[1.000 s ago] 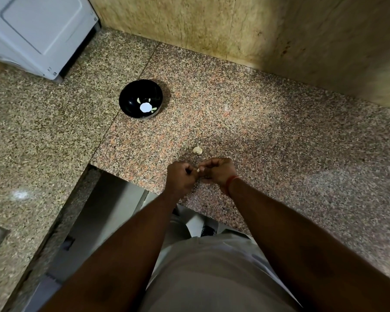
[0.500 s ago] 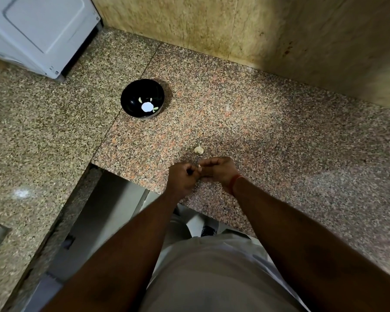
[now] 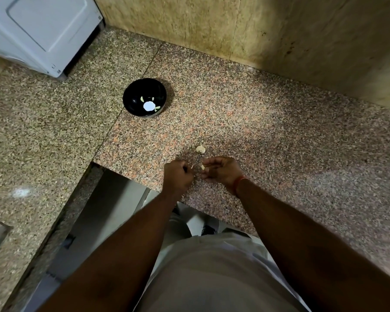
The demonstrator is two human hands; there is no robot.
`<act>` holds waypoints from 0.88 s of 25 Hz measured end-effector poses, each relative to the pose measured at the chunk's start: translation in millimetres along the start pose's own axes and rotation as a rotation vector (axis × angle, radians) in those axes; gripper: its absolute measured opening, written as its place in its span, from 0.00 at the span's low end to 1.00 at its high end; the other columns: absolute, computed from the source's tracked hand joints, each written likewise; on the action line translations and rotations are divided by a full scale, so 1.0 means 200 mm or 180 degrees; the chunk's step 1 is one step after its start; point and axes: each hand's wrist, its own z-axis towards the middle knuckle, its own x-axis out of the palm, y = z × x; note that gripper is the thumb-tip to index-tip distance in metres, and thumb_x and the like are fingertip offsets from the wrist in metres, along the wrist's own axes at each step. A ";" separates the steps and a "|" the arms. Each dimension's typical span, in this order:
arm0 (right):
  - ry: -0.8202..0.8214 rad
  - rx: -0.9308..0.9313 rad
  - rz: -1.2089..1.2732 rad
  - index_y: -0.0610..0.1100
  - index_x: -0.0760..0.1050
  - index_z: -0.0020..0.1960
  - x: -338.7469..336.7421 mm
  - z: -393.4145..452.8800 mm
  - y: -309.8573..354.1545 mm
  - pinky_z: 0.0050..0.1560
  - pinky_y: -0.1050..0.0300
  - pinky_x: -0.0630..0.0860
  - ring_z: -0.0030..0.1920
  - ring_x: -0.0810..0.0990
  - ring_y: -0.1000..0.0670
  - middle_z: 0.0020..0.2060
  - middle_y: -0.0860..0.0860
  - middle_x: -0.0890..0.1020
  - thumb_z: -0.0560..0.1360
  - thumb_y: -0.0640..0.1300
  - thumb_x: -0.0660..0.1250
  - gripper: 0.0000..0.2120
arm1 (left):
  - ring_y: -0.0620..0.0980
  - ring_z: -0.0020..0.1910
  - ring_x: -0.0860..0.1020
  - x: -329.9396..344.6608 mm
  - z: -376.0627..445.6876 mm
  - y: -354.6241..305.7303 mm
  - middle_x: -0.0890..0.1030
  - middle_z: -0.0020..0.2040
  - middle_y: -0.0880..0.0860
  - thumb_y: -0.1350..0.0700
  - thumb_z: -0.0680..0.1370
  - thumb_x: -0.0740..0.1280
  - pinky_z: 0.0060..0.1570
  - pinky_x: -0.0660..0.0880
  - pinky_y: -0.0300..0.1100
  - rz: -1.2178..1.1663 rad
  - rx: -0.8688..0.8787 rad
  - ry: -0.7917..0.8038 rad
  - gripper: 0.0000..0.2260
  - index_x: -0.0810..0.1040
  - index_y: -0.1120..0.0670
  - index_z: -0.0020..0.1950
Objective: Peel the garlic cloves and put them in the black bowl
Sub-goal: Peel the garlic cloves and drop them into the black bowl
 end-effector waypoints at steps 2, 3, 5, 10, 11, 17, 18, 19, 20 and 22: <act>0.0003 0.0003 0.0013 0.37 0.81 0.58 0.01 0.00 0.00 0.51 0.43 0.85 0.45 0.87 0.42 0.51 0.36 0.86 0.77 0.28 0.69 0.11 | 0.40 0.25 0.65 0.01 0.00 -0.01 0.71 0.27 0.49 0.63 0.75 0.70 0.29 0.61 0.37 -0.0022 -0.0054 0.0014 0.11 0.78 0.58 0.32; 0.0008 -0.0009 0.0019 0.37 0.81 0.58 0.02 0.00 0.00 0.50 0.44 0.85 0.45 0.87 0.42 0.51 0.36 0.85 0.77 0.28 0.68 0.11 | 0.41 0.24 0.65 0.02 -0.01 -0.02 0.70 0.26 0.48 0.61 0.76 0.70 0.29 0.59 0.38 -0.0042 -0.0062 0.0004 0.13 0.76 0.57 0.31; 0.0018 -0.0052 0.0012 0.39 0.82 0.57 0.03 0.00 0.00 0.51 0.43 0.85 0.45 0.86 0.43 0.51 0.36 0.85 0.77 0.28 0.68 0.12 | 0.43 0.24 0.67 0.02 -0.02 -0.02 0.73 0.26 0.49 0.62 0.75 0.71 0.30 0.61 0.38 -0.0135 -0.0018 0.0008 0.12 0.78 0.56 0.31; -0.0035 -0.0172 -0.0070 0.42 0.83 0.57 0.05 -0.01 -0.01 0.50 0.46 0.85 0.44 0.86 0.45 0.48 0.39 0.87 0.76 0.27 0.69 0.14 | 0.37 0.30 0.72 0.02 -0.02 0.00 0.80 0.34 0.47 0.66 0.69 0.74 0.33 0.63 0.23 -0.0185 0.0108 -0.0089 0.05 0.86 0.56 0.39; -0.0056 -0.0172 -0.0081 0.42 0.83 0.56 0.05 -0.01 -0.01 0.48 0.48 0.85 0.44 0.87 0.45 0.47 0.40 0.87 0.76 0.27 0.69 0.14 | 0.35 0.30 0.71 0.02 -0.02 -0.01 0.79 0.33 0.47 0.66 0.70 0.74 0.32 0.63 0.23 -0.0164 0.0110 -0.0124 0.05 0.86 0.56 0.39; -0.0139 -0.0253 -0.0194 0.41 0.84 0.55 0.06 -0.01 -0.03 0.45 0.51 0.85 0.45 0.87 0.46 0.46 0.44 0.88 0.75 0.28 0.72 0.12 | 0.43 0.28 0.71 0.03 -0.02 -0.03 0.79 0.31 0.51 0.63 0.73 0.74 0.32 0.65 0.31 -0.0273 0.0013 -0.0133 0.04 0.85 0.58 0.38; -0.0160 -0.0274 -0.0224 0.40 0.84 0.55 0.07 -0.01 -0.03 0.45 0.51 0.85 0.45 0.87 0.46 0.46 0.44 0.88 0.74 0.29 0.73 0.12 | 0.44 0.29 0.73 0.03 -0.02 -0.03 0.81 0.33 0.51 0.62 0.73 0.75 0.32 0.66 0.28 -0.0359 -0.0046 -0.0074 0.03 0.86 0.58 0.39; -0.0176 -0.0298 -0.0242 0.40 0.84 0.54 0.07 -0.02 -0.03 0.44 0.51 0.85 0.45 0.87 0.46 0.45 0.44 0.88 0.74 0.30 0.74 0.11 | 0.44 0.30 0.75 0.04 -0.02 -0.02 0.82 0.34 0.51 0.61 0.73 0.76 0.33 0.68 0.27 -0.0469 -0.0115 -0.0010 0.02 0.86 0.56 0.40; -0.0182 -0.0329 -0.0238 0.41 0.84 0.53 0.08 -0.02 -0.03 0.43 0.52 0.84 0.45 0.87 0.46 0.45 0.44 0.88 0.74 0.31 0.74 0.10 | 0.43 0.31 0.77 0.04 -0.02 -0.02 0.83 0.35 0.50 0.60 0.73 0.77 0.33 0.70 0.28 -0.0581 -0.0174 0.0032 0.02 0.86 0.55 0.41; -0.0192 -0.0402 -0.0271 0.43 0.85 0.50 0.09 -0.02 -0.03 0.40 0.54 0.83 0.44 0.87 0.46 0.43 0.45 0.88 0.74 0.31 0.75 0.10 | 0.43 0.32 0.78 0.05 -0.01 0.00 0.83 0.35 0.49 0.61 0.73 0.77 0.34 0.74 0.35 -0.0729 -0.0216 0.0058 0.03 0.86 0.54 0.41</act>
